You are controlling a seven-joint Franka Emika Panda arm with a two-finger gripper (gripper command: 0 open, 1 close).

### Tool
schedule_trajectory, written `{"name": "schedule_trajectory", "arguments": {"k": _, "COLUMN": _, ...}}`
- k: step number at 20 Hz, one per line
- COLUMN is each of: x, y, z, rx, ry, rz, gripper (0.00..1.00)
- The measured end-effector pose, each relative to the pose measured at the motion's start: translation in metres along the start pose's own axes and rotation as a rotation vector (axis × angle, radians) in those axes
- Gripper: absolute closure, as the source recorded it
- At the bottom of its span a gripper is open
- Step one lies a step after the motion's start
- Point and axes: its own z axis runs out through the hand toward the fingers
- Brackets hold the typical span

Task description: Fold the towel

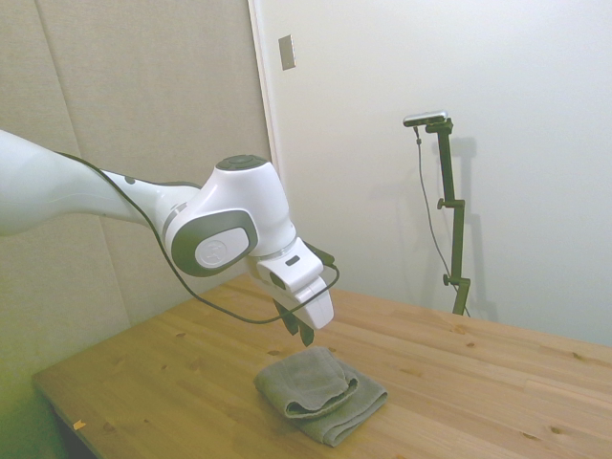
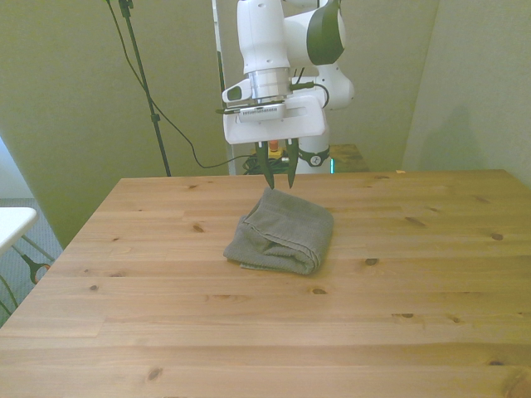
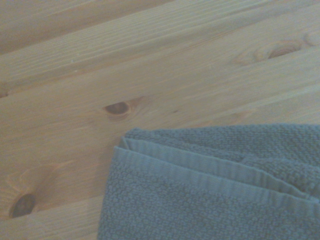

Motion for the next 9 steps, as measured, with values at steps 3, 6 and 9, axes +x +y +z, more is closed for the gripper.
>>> {"name": "schedule_trajectory", "arguments": {"k": 3, "x": -0.024, "y": 0.0, "z": 0.01, "rx": -0.097, "ry": -0.016, "rz": -0.007, "gripper": 0.0}}
{"name": "schedule_trajectory", "arguments": {"k": 6, "x": -0.071, "y": 0.002, "z": 0.008, "rx": -0.187, "ry": -0.036, "rz": -0.048, "gripper": 0.0}}
{"name": "schedule_trajectory", "arguments": {"k": 9, "x": -0.124, "y": 0.015, "z": -0.012, "rx": -0.214, "ry": -0.045, "rz": -0.097, "gripper": 0.0}}
